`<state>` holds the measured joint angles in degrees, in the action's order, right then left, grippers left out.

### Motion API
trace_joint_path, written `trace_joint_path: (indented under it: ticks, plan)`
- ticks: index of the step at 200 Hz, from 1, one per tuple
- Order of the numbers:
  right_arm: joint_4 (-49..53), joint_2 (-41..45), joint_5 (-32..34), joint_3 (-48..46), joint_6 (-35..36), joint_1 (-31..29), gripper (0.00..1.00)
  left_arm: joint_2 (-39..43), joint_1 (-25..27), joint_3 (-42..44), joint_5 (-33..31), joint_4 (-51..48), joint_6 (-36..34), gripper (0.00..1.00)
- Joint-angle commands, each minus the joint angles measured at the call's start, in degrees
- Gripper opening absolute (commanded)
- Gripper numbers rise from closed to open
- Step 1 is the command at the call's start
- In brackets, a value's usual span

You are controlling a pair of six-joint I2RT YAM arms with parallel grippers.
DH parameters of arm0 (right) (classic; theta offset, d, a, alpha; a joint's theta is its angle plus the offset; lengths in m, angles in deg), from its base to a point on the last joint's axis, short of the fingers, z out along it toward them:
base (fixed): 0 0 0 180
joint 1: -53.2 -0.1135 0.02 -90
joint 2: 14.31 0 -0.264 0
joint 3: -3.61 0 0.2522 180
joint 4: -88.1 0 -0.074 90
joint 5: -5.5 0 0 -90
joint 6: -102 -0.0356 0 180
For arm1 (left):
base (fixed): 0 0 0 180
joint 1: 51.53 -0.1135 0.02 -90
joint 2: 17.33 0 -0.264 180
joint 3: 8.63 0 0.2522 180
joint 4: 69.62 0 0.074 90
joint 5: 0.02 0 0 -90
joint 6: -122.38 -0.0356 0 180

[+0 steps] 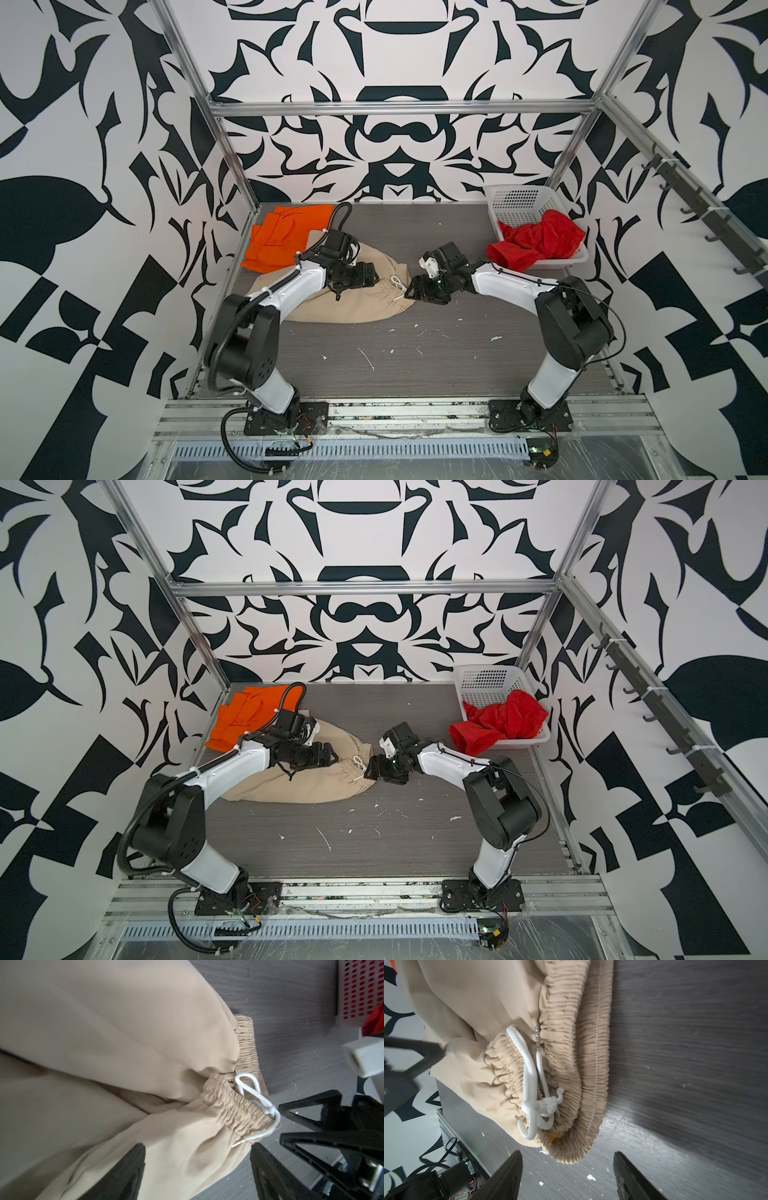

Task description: Fold and stack the shorts

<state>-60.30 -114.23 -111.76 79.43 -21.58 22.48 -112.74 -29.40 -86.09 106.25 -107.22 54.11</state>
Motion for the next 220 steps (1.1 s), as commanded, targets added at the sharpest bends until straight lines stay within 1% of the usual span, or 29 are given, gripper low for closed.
trace_joint_path:
  ticks: [1,33,42,53,71,91,107,132,151,168,188,205,220]
  plan:
    - [-1.68,2.1,-2.44,-1.43,-0.98,-0.45,0.72,-5.27,-0.57,-5.8,5.12,1.83,-3.98,0.84]
    - [-3.52,2.19,-2.12,-4.66,-2.51,-0.57,0.66,-14.88,-0.52,-13.61,11.65,-3.13,-8.89,0.84]
    - [-3.53,1.8,-1.84,-4.81,-2.62,-0.57,0.64,-16.31,-0.45,-14.96,13.59,-4.82,-10.03,0.82]
    - [-3.56,1.41,-0.85,-4.89,-2.86,-0.58,0.61,-16.82,-0.42,-14.7,16.71,-5.52,-10.92,0.8]
    - [-4.36,0.14,0.74,-4.93,-3.65,-0.57,0.54,-15.79,-0.45,-12.69,19.12,-5.99,-12.16,0.77]
    - [-5.9,-1.55,1.53,-4.82,-4.98,-0.52,0.46,-14.05,-0.44,-10.09,21.46,-7.35,-13.57,0.75]
    - [-6.72,-2.64,2.21,-4.54,-5.77,-0.57,0.43,-11.27,-0.28,-7.74,24.56,-7.44,-14.01,0.75]
    - [-7.69,-3.68,3.79,-4.19,-6.6,-0.57,0.4,-5.17,1.53,-2.4,30.15,-3.27,-12.63,0.75]
    - [-9.1,-3.89,4.1,-4.2,-7.28,-0.39,0.4,-2.33,5.01,0.03,31.55,-2.82,-12.93,0.75]
    - [-9.36,-2.73,4.45,-4.69,-7.54,-0.02,0.41,-1.72,9.76,1.5,31.22,-2.51,-12.73,0.75]
    - [-7.99,1.26,5.92,-7.24,-7.3,1.26,0.48,-1.88,14.33,1.72,29.83,-4.37,-12.85,0.75]
    - [-5.8,6.93,7.34,-10.8,-7.11,2.89,0.54,-1.2,16.16,2.23,28.97,-5.32,-12.45,0.76]
    - [-3.08,11.99,8.18,-13.73,-6.81,3.88,0.58,0.65,16.2,3.77,28.09,-4.35,-11.09,0.76]
